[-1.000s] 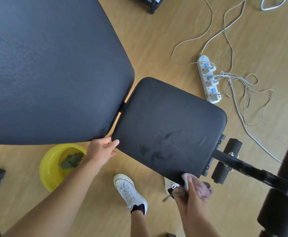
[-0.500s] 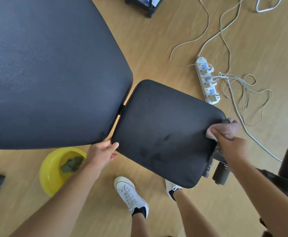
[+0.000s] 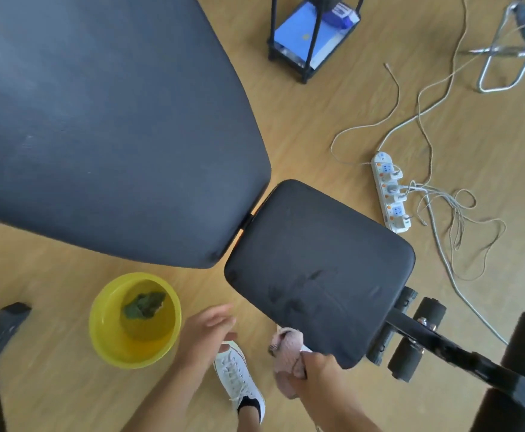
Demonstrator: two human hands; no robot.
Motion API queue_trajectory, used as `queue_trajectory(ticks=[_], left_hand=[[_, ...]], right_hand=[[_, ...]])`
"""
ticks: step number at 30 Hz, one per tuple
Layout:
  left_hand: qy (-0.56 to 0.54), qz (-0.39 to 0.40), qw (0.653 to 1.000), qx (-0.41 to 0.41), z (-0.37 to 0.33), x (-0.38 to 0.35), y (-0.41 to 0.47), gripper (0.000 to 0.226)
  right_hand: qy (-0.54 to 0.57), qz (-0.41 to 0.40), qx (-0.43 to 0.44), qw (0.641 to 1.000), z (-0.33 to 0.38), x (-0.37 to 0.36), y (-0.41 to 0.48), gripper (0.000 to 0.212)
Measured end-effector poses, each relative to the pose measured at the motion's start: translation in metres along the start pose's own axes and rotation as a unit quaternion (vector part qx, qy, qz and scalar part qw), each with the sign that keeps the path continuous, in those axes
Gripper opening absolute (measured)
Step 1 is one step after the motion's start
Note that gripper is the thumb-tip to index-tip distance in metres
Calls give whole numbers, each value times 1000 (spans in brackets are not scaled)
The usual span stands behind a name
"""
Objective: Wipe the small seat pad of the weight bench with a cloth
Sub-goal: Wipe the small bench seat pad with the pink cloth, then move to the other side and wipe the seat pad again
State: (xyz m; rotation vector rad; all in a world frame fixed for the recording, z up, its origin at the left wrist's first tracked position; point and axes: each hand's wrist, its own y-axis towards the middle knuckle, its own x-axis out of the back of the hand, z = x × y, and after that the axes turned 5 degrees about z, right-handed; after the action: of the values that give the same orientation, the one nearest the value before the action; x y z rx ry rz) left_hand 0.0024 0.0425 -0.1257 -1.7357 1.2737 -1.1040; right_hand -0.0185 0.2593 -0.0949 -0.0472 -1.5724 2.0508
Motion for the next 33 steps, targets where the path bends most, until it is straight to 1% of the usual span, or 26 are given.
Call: queue_trajectory(ticks=[1, 2, 3, 4, 5, 6, 8, 10, 11, 13, 15, 17, 19, 20, 21, 22, 23, 25, 29, 30, 31, 32, 33], left_hand=[[-32, -1, 999, 8, 5, 5, -7, 23], [-64, -9, 998, 14, 10, 11, -13, 24], [-97, -19, 995, 18, 15, 19, -21, 27], [-130, -29, 991, 20, 19, 27, -28, 29], [-162, -38, 986, 21, 25, 37, -36, 30], [-191, -47, 980, 20, 31, 46, -44, 32], [-232, -70, 970, 16, 51, 66, -59, 39], [-268, -93, 959, 5, 77, 86, -74, 41], [-288, -108, 952, -1, 93, 95, -80, 36], [-324, -133, 937, -13, 129, 112, -93, 24], [-335, -140, 932, -19, 172, 128, -108, 22], [-331, -143, 933, -17, 221, 145, -127, 25], [-323, -142, 935, -15, 274, 162, -149, 29], [-321, -144, 936, -10, 303, 168, -162, 30], [-312, -150, 938, -1, 333, 174, -175, 25], [-300, -158, 941, 8, 362, 178, -189, 19], [-291, -164, 942, 20, 393, 180, -203, 16], [-285, -164, 943, 48, 452, 182, -229, 16], [-269, -120, 951, 93, 562, 166, -281, 17], [-267, -115, 951, 104, 588, 160, -294, 17], [-270, -113, 949, 119, 613, 152, -308, 17], [-279, -113, 944, 138, 639, 145, -322, 17], [-291, -115, 936, 160, 664, 136, -335, 19]], right_hand=[[-10, 11, 33, 999, 17, 1, -1, 11], [-20, 22, 68, 997, 31, -1, 2, 20], [-34, 33, 104, 993, 44, -2, 8, 43], [-54, 29, 128, 990, 59, -2, 9, 61], [-83, 28, 134, 987, 73, -2, 8, 68], [-107, 19, 151, 983, 84, -3, 8, 64], [-136, 10, 201, 970, 109, -7, 5, 48], [-158, 20, 249, 955, 128, -22, -1, 37], [-172, 35, 259, 950, 133, -34, -2, 37], [-207, 73, 295, 930, 143, -64, -6, 48], [-227, 115, 329, 909, 147, -105, -11, 57], [-232, 144, 346, 898, 144, -155, -21, 60], [-256, 170, 345, 886, 140, -205, -37, 55], [-264, 188, 338, 884, 137, -231, -46, 49], [-266, 214, 326, 881, 133, -255, -55, 42], [-274, 233, 335, 871, 127, -279, -64, 35], [-286, 243, 349, 859, 120, -302, -73, 32], [-325, 260, 369, 831, 101, -346, -90, 32], [-450, 288, 438, 723, 60, -415, -108, 51], [-484, 268, 447, 703, 55, -428, -105, 46], [-509, 221, 456, 696, 52, -440, -101, 35], [-514, 166, 473, 696, 50, -450, -94, 25], [-500, 111, 487, 707, 50, -457, -86, 19]])
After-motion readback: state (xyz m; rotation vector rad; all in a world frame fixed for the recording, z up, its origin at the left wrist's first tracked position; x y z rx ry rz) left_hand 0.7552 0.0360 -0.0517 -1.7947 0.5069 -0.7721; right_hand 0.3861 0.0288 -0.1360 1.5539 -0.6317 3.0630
